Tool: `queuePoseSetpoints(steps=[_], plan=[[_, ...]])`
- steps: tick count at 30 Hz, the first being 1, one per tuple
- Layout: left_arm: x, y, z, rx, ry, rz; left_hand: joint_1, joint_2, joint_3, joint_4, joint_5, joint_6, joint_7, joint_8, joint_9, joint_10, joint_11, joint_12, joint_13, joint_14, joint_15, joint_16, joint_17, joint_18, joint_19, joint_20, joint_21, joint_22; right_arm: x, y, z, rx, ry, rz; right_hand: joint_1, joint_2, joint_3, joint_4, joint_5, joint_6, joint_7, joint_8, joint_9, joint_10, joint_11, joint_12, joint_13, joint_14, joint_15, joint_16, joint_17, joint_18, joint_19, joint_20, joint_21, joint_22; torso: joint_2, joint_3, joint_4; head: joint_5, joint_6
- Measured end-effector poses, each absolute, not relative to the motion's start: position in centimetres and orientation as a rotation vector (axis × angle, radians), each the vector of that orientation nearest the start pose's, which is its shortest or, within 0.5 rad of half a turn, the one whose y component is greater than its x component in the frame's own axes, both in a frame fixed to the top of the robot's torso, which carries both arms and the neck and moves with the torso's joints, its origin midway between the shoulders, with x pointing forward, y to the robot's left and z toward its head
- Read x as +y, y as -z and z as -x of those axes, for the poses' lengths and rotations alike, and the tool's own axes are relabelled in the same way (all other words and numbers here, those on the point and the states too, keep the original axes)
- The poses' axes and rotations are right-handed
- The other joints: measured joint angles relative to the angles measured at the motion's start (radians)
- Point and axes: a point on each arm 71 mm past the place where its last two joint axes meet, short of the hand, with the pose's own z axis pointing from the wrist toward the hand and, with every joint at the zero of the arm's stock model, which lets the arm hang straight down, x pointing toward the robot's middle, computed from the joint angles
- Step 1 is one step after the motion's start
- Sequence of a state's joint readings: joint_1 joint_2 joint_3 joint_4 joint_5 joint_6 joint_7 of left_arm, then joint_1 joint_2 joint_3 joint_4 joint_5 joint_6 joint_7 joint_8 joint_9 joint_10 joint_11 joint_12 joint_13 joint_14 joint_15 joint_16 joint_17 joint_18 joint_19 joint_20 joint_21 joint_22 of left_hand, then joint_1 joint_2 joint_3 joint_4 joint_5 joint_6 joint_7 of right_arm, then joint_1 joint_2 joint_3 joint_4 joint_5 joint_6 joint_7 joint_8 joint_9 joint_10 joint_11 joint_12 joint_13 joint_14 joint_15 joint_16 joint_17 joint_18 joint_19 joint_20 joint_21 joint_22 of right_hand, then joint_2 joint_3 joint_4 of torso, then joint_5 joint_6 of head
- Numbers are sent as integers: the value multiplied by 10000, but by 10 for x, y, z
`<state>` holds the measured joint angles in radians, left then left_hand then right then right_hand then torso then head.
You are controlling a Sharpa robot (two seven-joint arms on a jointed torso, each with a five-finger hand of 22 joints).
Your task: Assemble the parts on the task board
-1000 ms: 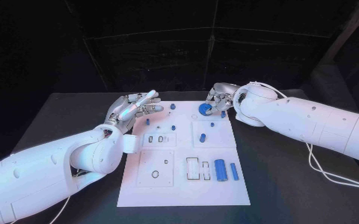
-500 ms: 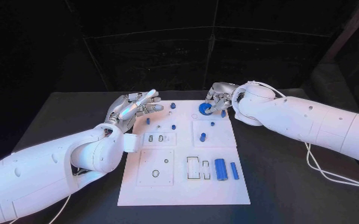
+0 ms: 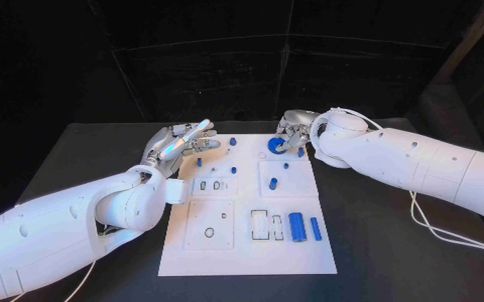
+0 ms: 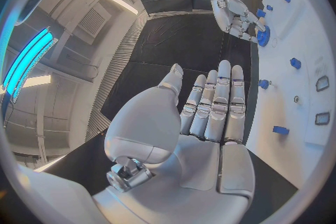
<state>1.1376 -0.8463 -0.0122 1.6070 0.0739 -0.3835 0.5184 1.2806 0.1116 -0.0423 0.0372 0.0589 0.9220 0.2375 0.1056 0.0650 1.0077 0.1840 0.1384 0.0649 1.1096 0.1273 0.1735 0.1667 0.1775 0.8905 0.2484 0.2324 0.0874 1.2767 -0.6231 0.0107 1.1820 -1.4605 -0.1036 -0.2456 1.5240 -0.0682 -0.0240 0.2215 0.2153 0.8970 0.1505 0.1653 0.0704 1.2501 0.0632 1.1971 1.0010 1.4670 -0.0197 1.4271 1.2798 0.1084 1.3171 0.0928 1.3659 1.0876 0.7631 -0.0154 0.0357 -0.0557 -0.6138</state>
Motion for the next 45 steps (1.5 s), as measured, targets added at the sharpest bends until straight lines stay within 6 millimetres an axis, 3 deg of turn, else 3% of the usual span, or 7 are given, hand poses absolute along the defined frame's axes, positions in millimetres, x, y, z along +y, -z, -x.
queuePoseSetpoints(steps=[18, 23, 25, 30, 33, 38, 45], plan=[[194, 185, -469, 12962, 16220, 11852, 0, 0, 28, -28, 0, 0, 0, 0, 0, 0, 0, 0, 0, 0, 0, 0, 9, 1, 0, 0, 0, -11, -187, 159, -562, 17654, -3744, 1285, 316, 239, 941, -573, -181, 767, -98, 272, -8, 223, -185, 236, 437, 1, 3, 103, 208, 2, 144, -120, 223, 365, -3, 6, 0, 22, 25], [194, 185, -469, 12963, 16223, 11851, 0, 0, 28, -28, 0, 0, 0, 0, 0, 0, 0, 0, 0, 0, 0, 0, 9, 0, 0, 0, 0, -11, -175, 157, -554, 17229, -4181, 1487, 328, 249, 1247, -617, -210, 787, -109, 287, -8, 296, -188, 543, 899, -17, -67, 142, 262, -160, 310, -158, 351, 659, -3, 10, 0, 48, 23], [194, 186, -469, 12960, 16216, 11852, 0, 0, 28, -28, 0, 0, 0, 0, 0, 0, 0, 0, 0, 0, 0, 0, 8, 0, 0, 0, 0, -11, -169, 154, -550, 17003, -4419, 1583, 379, 199, 1354, -657, -212, 890, -154, 290, -8, 382, -274, 553, 899, -37, -117, 142, 284, -159, 317, -165, 396, 702, -3, 11, 0, 55, 27], [195, 186, -470, 12950, 16192, 11855, 0, 0, 28, -28, 0, 0, 0, 0, 0, 0, 0, 0, 0, 0, 0, 0, 8, 0, 0, 0, 0, -10, -152, 146, -541, 16322, -5039, 1813, 372, 195, 1777, -801, -95, 891, -155, 290, -63, 420, -241, 482, 851, -38, -117, 191, 284, -157, 388, -197, 434, 774, -9, 9, 0, 59, 67], [195, 186, -470, 12948, 16189, 11855, 0, 0, 28, -28, 0, 0, 0, 0, 0, 0, 0, 0, 0, 0, 0, 0, 8, 0, 0, 0, 0, -10, -140, 143, -538, 15946, -5341, 1925, 190, 41, 1989, -968, -72, 891, -155, 289, -69, 438, -260, 401, 756, -55, -135, 191, 284, -157, 414, -194, 465, 803, -9, 1, 0, 90, 77], [196, 186, -470, 12944, 16180, 11857, 0, 0, 28, -28, 0, 0, 0, 0, 0, 0, 0, 0, 0, 0, 0, 0, 7, 0, 0, 0, 0, -9, -119, 140, -536, 15569, -5702, 2102, -217, -190, 2724, -886, -70, 891, -155, 182, -69, 455, -277, 379, 852, -74, -184, 190, 283, -156, 414, -194, 465, 814, -9, -5, 7, 128, 88], [196, 186, -470, 12933, 16160, 11859, 0, 0, -2, -57, 0, 0, 0, 0, 0, 0, 0, 0, 1, 0, 0, 0, 16, 0, 0, 0, 0, -21, -93, 140, -539, 15363, -5912, 2261, -406, -263, 3017, -967, -68, 891, -155, 123, -69, 454, -276, 379, 827, -75, -183, 190, 282, -157, 413, -194, 465, 813, -2, -9, 11, 182, 79]])
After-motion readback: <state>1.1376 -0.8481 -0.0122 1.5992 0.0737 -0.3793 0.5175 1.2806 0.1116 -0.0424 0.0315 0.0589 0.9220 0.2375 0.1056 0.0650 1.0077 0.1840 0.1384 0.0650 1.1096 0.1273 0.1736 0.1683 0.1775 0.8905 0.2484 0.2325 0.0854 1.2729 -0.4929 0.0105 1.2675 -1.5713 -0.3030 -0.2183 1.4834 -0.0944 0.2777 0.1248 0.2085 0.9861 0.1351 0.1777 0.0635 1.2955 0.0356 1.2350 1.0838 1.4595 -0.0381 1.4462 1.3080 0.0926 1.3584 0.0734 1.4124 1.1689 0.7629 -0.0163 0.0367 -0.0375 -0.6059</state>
